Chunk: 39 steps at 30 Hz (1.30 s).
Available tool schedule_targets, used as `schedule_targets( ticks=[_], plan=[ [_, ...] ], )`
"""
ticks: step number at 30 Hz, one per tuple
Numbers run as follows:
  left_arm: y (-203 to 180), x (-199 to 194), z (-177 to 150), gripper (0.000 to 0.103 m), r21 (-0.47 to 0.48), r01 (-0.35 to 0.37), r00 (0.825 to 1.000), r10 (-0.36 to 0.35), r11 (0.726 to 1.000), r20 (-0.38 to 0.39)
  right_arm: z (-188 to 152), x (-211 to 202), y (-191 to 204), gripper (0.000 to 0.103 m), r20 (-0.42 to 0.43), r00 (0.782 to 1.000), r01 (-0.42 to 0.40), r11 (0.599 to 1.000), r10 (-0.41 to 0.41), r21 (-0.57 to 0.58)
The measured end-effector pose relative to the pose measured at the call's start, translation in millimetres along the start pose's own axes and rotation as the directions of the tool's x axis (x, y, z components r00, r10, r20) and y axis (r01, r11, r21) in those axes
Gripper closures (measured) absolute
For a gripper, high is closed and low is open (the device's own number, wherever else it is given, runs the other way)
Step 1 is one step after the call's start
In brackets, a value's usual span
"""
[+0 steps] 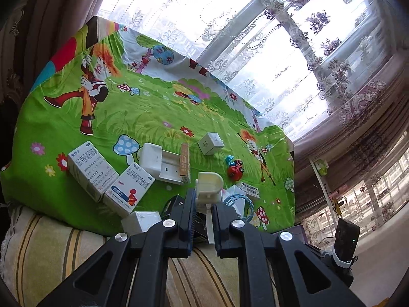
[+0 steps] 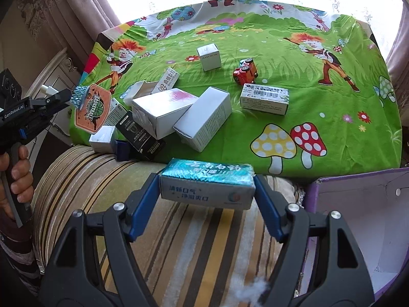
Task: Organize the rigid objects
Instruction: 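Carry both items over the purple box and open both tools to release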
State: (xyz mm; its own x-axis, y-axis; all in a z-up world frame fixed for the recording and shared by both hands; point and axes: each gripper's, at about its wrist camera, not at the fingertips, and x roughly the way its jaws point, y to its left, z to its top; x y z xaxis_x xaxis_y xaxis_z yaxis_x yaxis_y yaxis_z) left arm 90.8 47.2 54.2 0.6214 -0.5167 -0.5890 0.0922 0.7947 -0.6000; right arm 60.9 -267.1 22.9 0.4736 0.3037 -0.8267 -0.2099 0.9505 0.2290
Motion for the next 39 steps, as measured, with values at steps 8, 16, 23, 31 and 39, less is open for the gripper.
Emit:
schedule_targets(
  ticks=[8, 16, 23, 31, 39],
  plan=[
    [-42, 8, -33, 0.09, 0.009, 0.106, 0.992, -0.105, 0.994, -0.065, -31, -38, -25, 0.027, 0.051, 0.998, 0.024, 0.998, -0.028, 0.065],
    [-88, 37, -67, 0.09, -0.021, 0.246, 0.95, -0.245, 0.969, -0.194, -64, -73, -61, 0.027, 0.089, 0.993, 0.064, 0.988, -0.077, 0.141],
    [-128, 68, -107, 0.09, -0.082, 0.346, 0.88, -0.353, 0.935, -0.319, -91, -96, -97, 0.027, 0.109, 0.985, 0.107, 0.967, -0.135, 0.232],
    [-177, 95, -143, 0.09, 0.01, 0.369, 0.84, -0.329, 0.929, -0.431, -110, -111, -137, 0.027, 0.109, 0.972, 0.163, 0.929, -0.21, 0.331],
    [-194, 102, -167, 0.069, 0.12, 0.356, 0.833, -0.257, 0.927, -0.49, -118, -117, -158, 0.026, 0.113, 0.964, 0.181, 0.903, -0.242, 0.39]
  ],
)
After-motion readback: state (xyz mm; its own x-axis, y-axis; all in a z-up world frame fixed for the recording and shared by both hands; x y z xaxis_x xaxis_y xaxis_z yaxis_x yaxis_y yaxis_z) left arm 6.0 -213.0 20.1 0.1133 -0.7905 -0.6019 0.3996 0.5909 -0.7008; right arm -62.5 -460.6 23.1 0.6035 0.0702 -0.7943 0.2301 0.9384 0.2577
